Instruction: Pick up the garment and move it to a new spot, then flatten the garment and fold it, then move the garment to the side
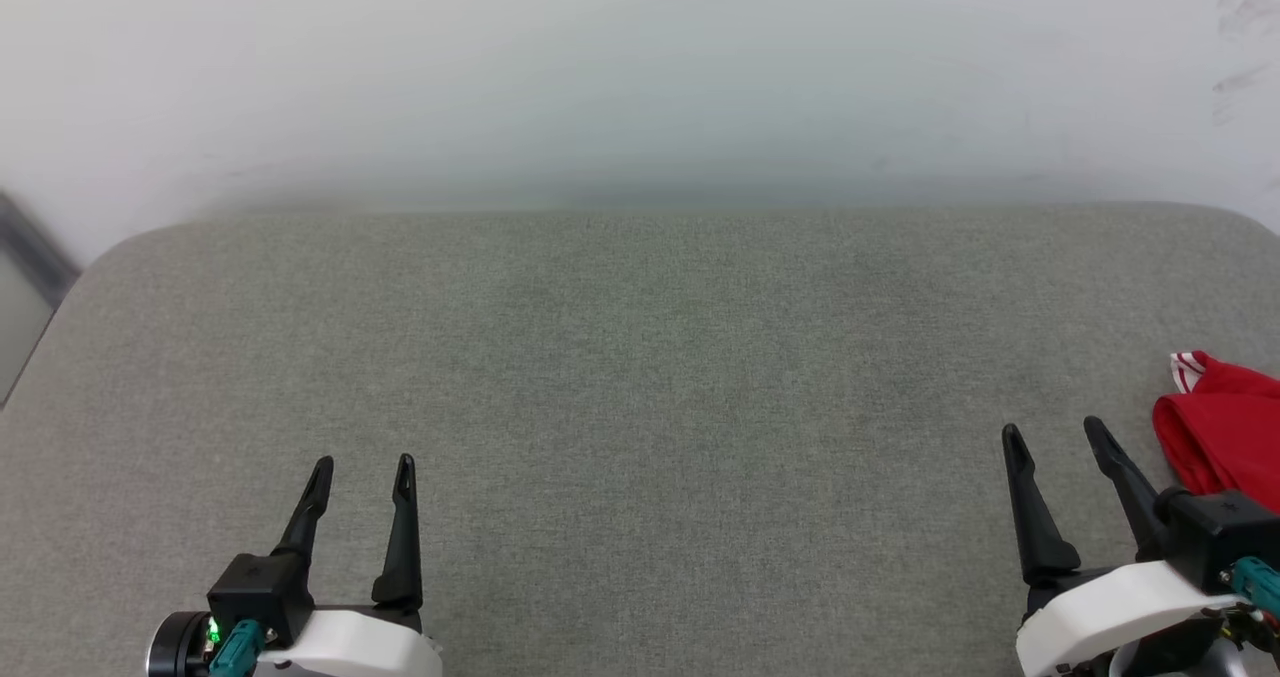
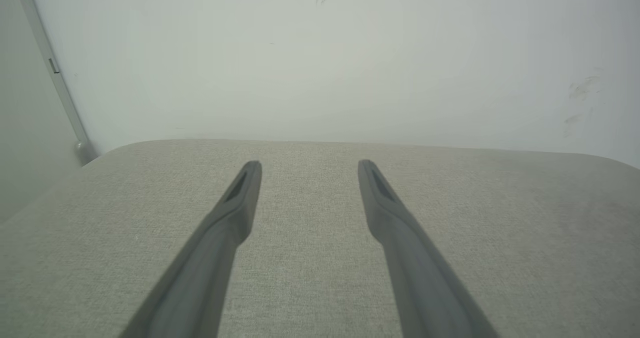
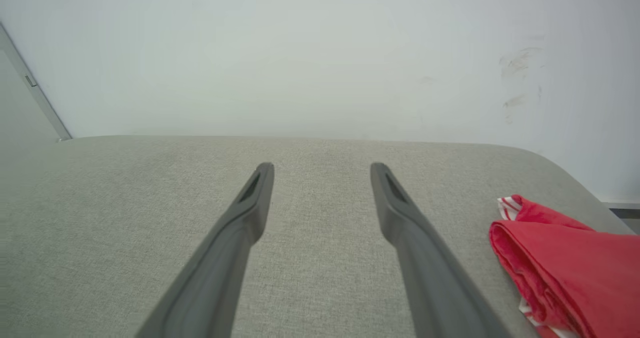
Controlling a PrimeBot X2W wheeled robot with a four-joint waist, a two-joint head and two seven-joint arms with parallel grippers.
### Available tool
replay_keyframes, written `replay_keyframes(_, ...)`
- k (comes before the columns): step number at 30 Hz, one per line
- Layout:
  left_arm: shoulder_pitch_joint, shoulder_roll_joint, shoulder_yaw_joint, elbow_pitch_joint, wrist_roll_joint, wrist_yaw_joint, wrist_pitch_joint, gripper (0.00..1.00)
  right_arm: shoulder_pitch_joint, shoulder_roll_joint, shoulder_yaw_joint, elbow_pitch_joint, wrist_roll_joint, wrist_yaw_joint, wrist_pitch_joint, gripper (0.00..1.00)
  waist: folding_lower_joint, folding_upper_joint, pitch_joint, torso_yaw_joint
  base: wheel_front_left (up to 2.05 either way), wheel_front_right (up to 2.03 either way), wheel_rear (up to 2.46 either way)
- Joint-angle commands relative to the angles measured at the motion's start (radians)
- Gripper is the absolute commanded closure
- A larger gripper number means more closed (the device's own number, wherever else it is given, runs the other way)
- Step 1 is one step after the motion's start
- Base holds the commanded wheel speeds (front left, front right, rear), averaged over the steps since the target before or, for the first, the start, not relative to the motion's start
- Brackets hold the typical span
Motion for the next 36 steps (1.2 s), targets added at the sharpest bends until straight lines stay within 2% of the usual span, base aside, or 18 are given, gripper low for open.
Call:
replay_keyframes(1,0.006,-0.003,0.002,0.002,0.001,-0.003,-0.002,0.0,0.013,0.004,0.002,-0.008,-0.008,-0.001,0.001,0.0,0.0003,0.0,-0.007,0.0,0.0,0.0,0.0)
replay_keyframes(9,0.015,-0.011,0.015,0.014,0.012,-0.017,-0.002,0.0,0.043,0.006,0.008,-0.054,-0.014,-0.001,0.017,0.0,0.0003,0.0,-0.02,-0.01,0.0,0.0,0.0)
replay_keyframes(30,-0.012,-0.025,0.031,0.045,0.038,-0.036,-0.002,0.0,0.025,0.006,0.014,-0.063,0.0,-0.001,0.019,0.0,0.0003,0.0,-0.008,-0.005,0.0,0.0,0.0)
replay_keyframes(31,0.0,-0.022,0.03,0.043,0.036,-0.034,0.0,1.0,0.03,0.002,0.014,-0.059,0.0,0.0,0.02,1.0,0.0003,0.0,-0.008,-0.005,0.0,0.0,0.0)
replay_keyframes(34,0.009,-0.024,0.032,0.07,0.028,-0.035,0.007,1.0,0.038,0.002,0.017,-0.034,0.008,0.0,0.019,1.0,0.0003,0.0,-0.008,-0.005,0.0,0.0,0.0)
replay_keyframes(36,-0.002,-0.024,0.041,0.079,-0.012,-0.037,0.023,1.0,0.036,0.002,0.018,-0.027,0.052,0.0,0.018,1.0,0.0003,0.0,-0.008,-0.006,0.0,0.0,0.0)
